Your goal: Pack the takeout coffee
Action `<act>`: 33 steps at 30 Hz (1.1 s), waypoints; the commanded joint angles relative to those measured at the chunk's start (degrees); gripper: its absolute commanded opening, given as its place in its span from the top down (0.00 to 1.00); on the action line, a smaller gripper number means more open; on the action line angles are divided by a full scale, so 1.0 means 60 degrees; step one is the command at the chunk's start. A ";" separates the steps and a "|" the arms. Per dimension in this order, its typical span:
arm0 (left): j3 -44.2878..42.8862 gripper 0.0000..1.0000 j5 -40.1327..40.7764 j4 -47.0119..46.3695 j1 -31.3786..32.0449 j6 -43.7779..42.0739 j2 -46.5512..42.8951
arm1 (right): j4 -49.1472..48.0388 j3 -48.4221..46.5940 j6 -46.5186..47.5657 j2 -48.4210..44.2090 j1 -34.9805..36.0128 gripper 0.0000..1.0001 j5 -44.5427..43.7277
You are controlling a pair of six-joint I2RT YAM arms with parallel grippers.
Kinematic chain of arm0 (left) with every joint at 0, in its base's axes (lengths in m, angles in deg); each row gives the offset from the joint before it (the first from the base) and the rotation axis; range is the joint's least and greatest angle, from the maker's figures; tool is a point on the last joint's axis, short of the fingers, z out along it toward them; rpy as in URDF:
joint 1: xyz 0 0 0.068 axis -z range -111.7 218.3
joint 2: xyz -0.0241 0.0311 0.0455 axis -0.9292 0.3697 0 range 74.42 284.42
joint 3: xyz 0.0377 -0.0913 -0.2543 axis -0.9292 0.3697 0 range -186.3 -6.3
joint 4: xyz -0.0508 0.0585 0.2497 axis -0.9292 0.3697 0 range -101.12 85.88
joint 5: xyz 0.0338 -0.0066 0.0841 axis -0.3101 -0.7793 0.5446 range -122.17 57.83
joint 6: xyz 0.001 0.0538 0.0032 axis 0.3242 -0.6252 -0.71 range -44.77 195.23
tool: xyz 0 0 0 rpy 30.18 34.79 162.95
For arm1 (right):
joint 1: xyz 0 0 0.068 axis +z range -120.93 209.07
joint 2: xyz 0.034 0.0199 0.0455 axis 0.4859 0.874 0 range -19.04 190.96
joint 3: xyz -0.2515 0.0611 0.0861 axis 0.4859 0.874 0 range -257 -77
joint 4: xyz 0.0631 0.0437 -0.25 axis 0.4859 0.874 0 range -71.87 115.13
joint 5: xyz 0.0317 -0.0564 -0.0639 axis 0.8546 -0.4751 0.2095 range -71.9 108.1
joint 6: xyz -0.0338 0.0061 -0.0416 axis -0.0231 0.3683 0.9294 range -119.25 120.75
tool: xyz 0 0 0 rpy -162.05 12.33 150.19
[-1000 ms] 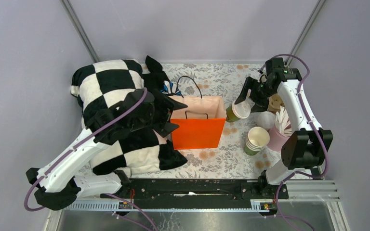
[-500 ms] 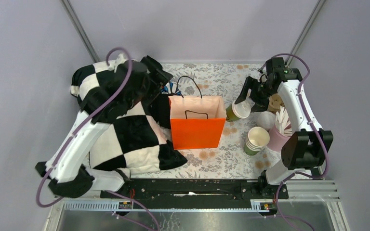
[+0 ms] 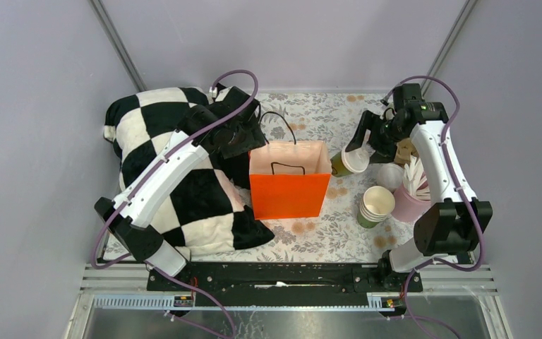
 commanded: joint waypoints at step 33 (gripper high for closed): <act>0.0860 1.00 0.0789 -0.1813 -0.0021 -0.3873 -0.0240 | -0.0247 -0.0759 0.1693 -0.3377 0.0468 0.38 -0.0550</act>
